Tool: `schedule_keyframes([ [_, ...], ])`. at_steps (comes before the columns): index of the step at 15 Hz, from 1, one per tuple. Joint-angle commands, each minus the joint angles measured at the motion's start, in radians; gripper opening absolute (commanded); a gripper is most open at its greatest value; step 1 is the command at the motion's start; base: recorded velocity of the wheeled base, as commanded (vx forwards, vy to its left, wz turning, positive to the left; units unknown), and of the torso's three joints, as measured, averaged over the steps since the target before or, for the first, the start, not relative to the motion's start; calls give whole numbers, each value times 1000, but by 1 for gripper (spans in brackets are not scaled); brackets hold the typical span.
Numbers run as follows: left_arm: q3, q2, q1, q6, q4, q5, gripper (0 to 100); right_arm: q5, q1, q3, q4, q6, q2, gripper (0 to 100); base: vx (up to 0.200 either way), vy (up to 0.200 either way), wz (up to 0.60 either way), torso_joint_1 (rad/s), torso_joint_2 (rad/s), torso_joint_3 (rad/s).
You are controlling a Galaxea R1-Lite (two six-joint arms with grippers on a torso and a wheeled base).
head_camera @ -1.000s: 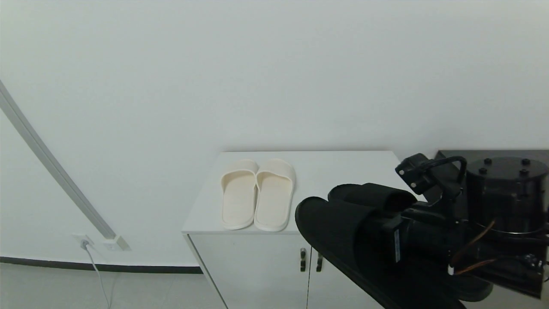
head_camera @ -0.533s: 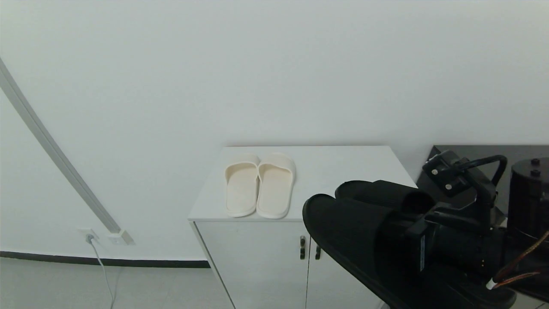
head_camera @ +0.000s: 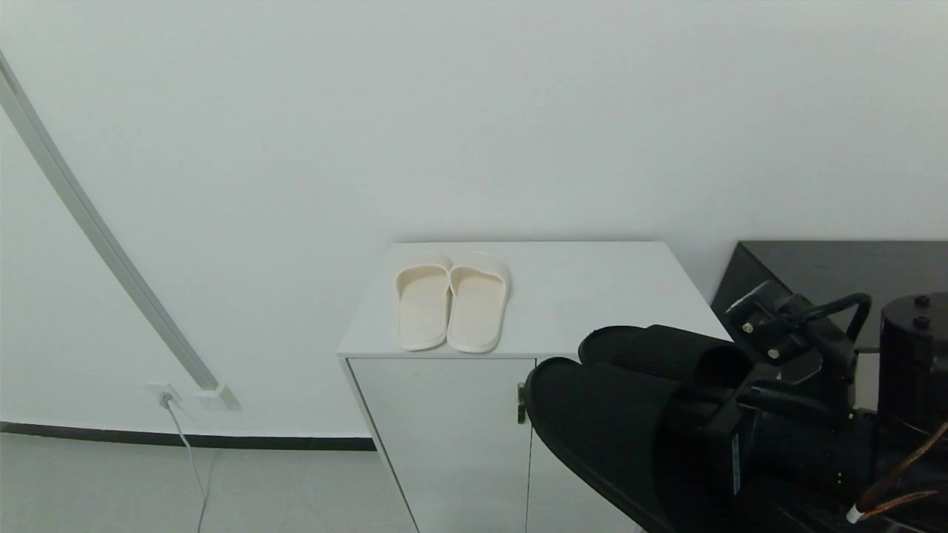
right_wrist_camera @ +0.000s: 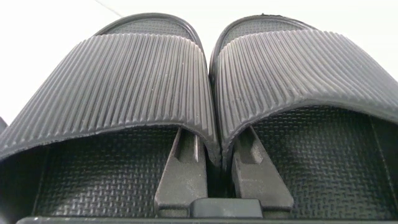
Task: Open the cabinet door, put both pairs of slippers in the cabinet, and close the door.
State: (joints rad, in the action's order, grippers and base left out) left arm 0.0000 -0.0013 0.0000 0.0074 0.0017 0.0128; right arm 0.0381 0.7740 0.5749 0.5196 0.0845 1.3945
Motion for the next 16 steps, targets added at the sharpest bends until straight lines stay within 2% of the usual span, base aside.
schedule_keyframes([
  [1, 0, 1, 0, -1, 0, 3, 0, -1, -13, -4, 0, 1, -9, 0, 0, 0, 0, 0, 0, 0],
  [8, 0, 1, 0, -1, 0, 4, 0, -4, -10, -33, -1, 1, 5, 0, 0, 0, 0, 0, 0, 0],
  [12, 0, 1, 0, -3, 0, 0, 0, -4, -6, -33, -1, 0, -2, 0, 0, 0, 0, -139, 330, 178],
  [13, 0, 1, 0, -4, 0, 0, 100, -4, -4, -35, -1, -3, 0, 0, 0, 0, 0, -168, 378, 212],
  [16, 0, 1, 0, -3, 0, 0, 100, -3, -2, -41, -1, -3, -3, 0, 0, 0, 0, -167, 391, 225],
])
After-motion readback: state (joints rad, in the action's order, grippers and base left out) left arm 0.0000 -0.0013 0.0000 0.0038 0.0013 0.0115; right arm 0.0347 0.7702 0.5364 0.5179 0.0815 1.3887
